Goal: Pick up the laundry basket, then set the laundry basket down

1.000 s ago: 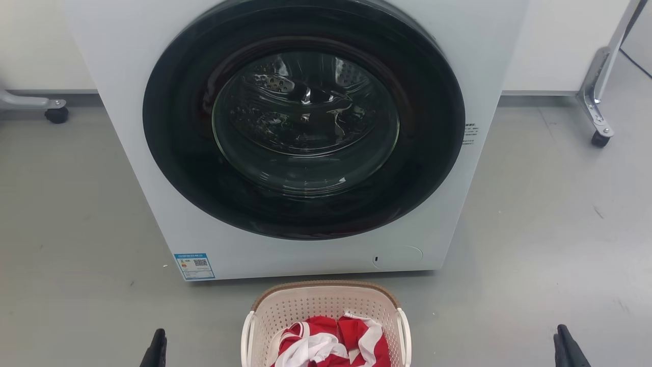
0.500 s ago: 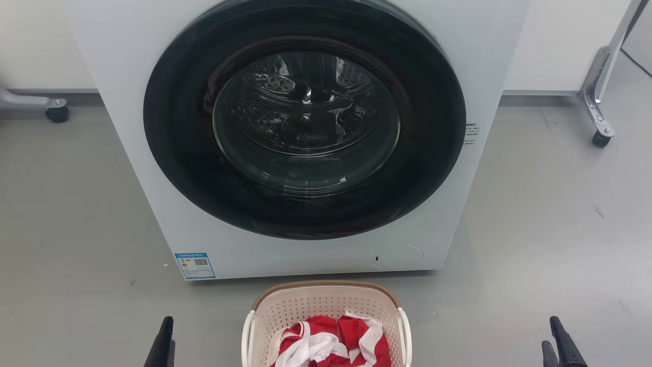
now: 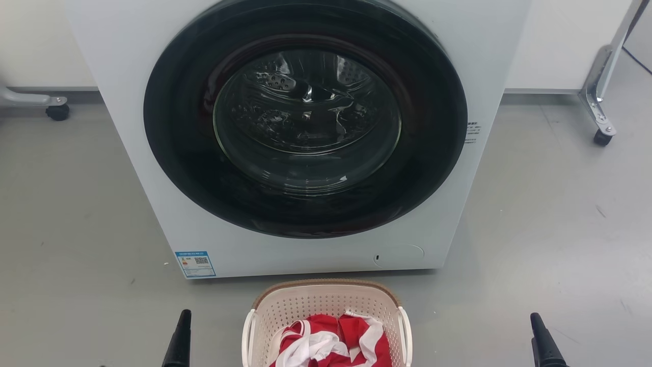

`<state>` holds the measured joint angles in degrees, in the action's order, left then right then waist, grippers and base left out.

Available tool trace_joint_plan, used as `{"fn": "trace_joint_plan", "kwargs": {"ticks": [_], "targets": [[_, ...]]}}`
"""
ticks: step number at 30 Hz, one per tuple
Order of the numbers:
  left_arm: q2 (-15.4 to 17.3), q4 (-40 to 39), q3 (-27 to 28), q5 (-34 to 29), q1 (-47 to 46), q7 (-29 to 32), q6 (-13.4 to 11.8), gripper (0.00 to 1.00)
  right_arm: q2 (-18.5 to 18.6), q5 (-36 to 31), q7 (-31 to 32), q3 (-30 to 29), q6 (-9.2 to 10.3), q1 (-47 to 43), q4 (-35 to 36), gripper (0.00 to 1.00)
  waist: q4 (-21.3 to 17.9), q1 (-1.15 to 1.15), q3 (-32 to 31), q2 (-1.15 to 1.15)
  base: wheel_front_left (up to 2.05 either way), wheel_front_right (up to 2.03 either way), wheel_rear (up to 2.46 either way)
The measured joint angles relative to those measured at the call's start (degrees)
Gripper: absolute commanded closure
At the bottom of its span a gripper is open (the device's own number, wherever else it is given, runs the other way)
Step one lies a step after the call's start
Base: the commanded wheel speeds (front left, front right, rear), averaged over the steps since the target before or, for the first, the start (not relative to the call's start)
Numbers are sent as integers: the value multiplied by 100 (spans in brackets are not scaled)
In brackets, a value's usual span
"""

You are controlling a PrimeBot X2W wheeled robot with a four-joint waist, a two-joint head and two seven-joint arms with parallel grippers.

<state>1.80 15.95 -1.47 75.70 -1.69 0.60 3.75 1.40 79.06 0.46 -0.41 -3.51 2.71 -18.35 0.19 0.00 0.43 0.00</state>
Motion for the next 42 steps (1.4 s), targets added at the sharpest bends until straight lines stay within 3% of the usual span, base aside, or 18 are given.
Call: {"fn": "trace_joint_plan", "kwargs": {"ticks": [18, 42], "targets": [[165, -166, -615, -2260, -62, -412, -332, 0, 91, -1931, -381, 725, 308, 93, 59, 0, 13, 0, 39, 0, 0, 0, 0], [226, -122, -1145, -4717, -66, -902, -686, 0, 160, -4184, -887, 1444, 661, 140, -100, 0, 18, 0, 9, 0, 0, 0, 0]]}}
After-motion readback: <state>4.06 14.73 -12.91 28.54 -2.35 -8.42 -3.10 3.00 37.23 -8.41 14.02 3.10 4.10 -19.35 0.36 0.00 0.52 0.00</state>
